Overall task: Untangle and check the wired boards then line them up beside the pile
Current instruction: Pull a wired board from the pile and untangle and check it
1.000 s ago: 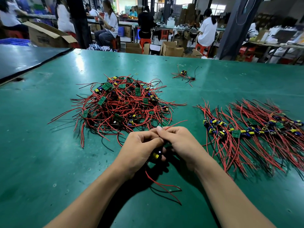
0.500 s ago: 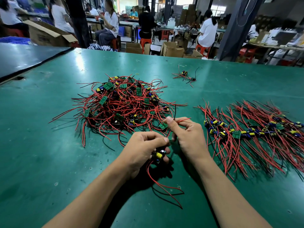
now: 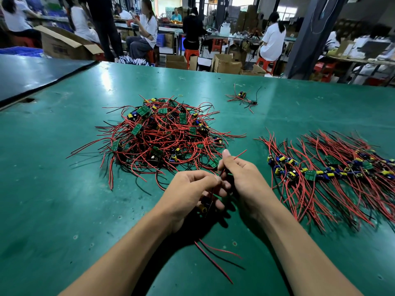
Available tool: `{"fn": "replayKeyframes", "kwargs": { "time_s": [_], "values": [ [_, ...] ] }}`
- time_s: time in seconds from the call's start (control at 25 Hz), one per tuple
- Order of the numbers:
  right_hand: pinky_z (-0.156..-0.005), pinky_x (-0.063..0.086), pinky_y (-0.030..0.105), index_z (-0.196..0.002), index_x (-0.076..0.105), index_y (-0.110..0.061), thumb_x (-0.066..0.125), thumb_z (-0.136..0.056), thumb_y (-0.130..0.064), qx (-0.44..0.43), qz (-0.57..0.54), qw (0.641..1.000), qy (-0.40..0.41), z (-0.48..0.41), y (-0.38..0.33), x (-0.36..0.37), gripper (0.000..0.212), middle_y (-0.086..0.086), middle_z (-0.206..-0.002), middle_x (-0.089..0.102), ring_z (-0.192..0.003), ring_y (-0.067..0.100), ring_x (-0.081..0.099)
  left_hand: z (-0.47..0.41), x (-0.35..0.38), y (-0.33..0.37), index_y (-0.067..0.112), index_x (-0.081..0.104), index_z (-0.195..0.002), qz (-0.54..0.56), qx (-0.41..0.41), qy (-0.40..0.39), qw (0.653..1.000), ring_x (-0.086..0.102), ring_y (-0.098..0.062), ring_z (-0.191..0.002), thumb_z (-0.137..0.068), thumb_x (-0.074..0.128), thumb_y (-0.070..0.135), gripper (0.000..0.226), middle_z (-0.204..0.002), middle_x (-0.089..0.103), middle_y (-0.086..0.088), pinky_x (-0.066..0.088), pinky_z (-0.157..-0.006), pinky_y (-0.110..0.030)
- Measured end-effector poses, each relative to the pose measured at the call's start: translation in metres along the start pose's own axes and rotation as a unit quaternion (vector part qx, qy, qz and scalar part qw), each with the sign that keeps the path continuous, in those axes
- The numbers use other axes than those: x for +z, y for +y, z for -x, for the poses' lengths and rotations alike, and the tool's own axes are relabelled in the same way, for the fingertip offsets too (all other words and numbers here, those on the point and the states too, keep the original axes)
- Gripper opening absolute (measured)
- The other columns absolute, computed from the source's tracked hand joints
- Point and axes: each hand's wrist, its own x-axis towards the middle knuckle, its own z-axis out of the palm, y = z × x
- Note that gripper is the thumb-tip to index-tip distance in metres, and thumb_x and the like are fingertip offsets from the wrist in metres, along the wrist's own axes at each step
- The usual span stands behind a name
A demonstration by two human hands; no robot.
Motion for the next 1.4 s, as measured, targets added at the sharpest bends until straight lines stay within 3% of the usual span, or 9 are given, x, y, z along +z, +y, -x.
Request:
{"fn": "replayKeyframes", "kwargs": {
  "time_s": [0.24,0.4,0.52,0.68,0.76,0.92,1.04,1.28,1.4],
  "values": [
    [-0.039,0.037,0.017,-0.069,0.068,-0.022,0.063,-0.088,-0.054,0.030,-0.048,0.996,-0.073,0.003,0.000,0.000,0.038,-0.003,-0.052,0.042,-0.039,0.008,0.040,0.002,0.002,0.003,-0.002,0.068,-0.082,0.111,-0.017,0.000,0.994,0.059,-0.019,-0.046,-0.084,0.067,0.010,0.012,-0.063,0.063,-0.012,0.050,-0.046,-0.022],
    [-0.043,0.041,0.021,-0.105,0.075,-0.013,0.069,-0.086,-0.047,0.074,-0.065,0.977,-0.191,0.007,0.005,-0.001,0.039,0.000,-0.056,0.041,-0.043,0.011,0.045,0.002,0.005,0.002,0.001,0.059,-0.075,0.156,-0.009,0.019,0.988,0.056,-0.018,-0.043,-0.079,0.065,0.005,0.009,-0.060,0.061,-0.015,0.049,-0.040,-0.024],
    [-0.056,0.046,0.030,-0.117,0.072,-0.010,0.066,-0.094,-0.037,0.070,-0.077,0.965,-0.240,0.005,0.004,-0.012,0.036,0.002,-0.066,0.051,-0.058,0.018,0.055,0.002,0.003,0.003,0.000,0.061,-0.089,0.161,-0.007,0.016,0.987,0.054,-0.015,-0.042,-0.086,0.062,0.007,0.008,-0.062,0.061,-0.011,0.050,-0.041,-0.024],
    [-0.072,0.028,0.047,-0.104,0.076,-0.012,0.077,-0.082,-0.037,0.030,-0.019,0.983,-0.181,0.000,0.005,-0.019,0.033,0.005,-0.076,0.064,-0.077,0.028,0.042,0.002,0.000,0.003,0.002,0.062,-0.091,0.124,-0.009,0.006,0.992,0.051,-0.012,-0.041,-0.086,0.063,0.016,0.015,-0.064,0.063,-0.005,0.046,-0.040,-0.022],
    [-0.073,0.026,0.049,-0.097,0.076,-0.011,0.081,-0.079,-0.034,0.023,-0.043,0.986,-0.158,-0.001,0.006,-0.018,0.030,0.007,-0.078,0.064,-0.078,0.030,0.040,0.002,-0.001,0.003,0.004,0.066,-0.088,0.121,-0.013,0.000,0.993,0.052,-0.012,-0.042,-0.090,0.062,0.016,0.014,-0.066,0.063,-0.005,0.046,-0.040,-0.022],
    [-0.067,0.028,0.036,-0.085,0.079,-0.018,0.082,-0.072,-0.041,0.009,-0.044,0.993,-0.113,-0.001,0.001,-0.017,0.026,-0.002,-0.069,0.060,-0.072,0.019,0.044,0.003,-0.002,0.006,0.003,0.070,-0.094,0.118,-0.037,-0.022,0.992,0.057,-0.014,-0.048,-0.085,0.063,0.013,0.015,-0.072,0.066,-0.007,0.048,-0.043,-0.023],
    [-0.064,0.030,0.032,-0.081,0.078,-0.019,0.077,-0.069,-0.048,-0.004,-0.053,0.995,-0.080,-0.003,-0.002,-0.018,0.031,-0.006,-0.065,0.054,-0.064,0.016,0.042,0.004,-0.002,0.005,-0.002,0.065,-0.106,0.108,-0.056,-0.029,0.992,0.060,-0.017,-0.053,-0.078,0.067,0.010,0.030,-0.083,0.071,-0.013,0.052,-0.046,-0.025],
    [-0.047,0.037,0.021,-0.076,0.078,-0.021,0.067,-0.077,-0.054,0.026,-0.058,0.993,-0.104,-0.002,-0.006,-0.018,0.035,-0.005,-0.060,0.048,-0.050,0.008,0.042,0.005,0.001,0.004,0.004,0.069,-0.078,0.105,-0.047,-0.030,0.993,0.062,-0.020,-0.052,-0.071,0.071,0.008,0.008,-0.074,0.068,-0.016,0.056,-0.050,-0.026],
    [-0.049,0.046,0.023,-0.092,0.079,-0.015,0.079,-0.076,-0.049,0.053,-0.045,0.985,-0.161,0.002,-0.005,-0.020,0.037,0.001,-0.074,0.060,-0.055,0.011,0.051,0.003,0.001,0.003,0.004,0.070,-0.076,0.118,-0.029,-0.001,0.993,0.062,-0.021,-0.051,-0.068,0.073,0.008,0.010,-0.072,0.067,-0.019,0.056,-0.049,-0.026]
  ]
}}
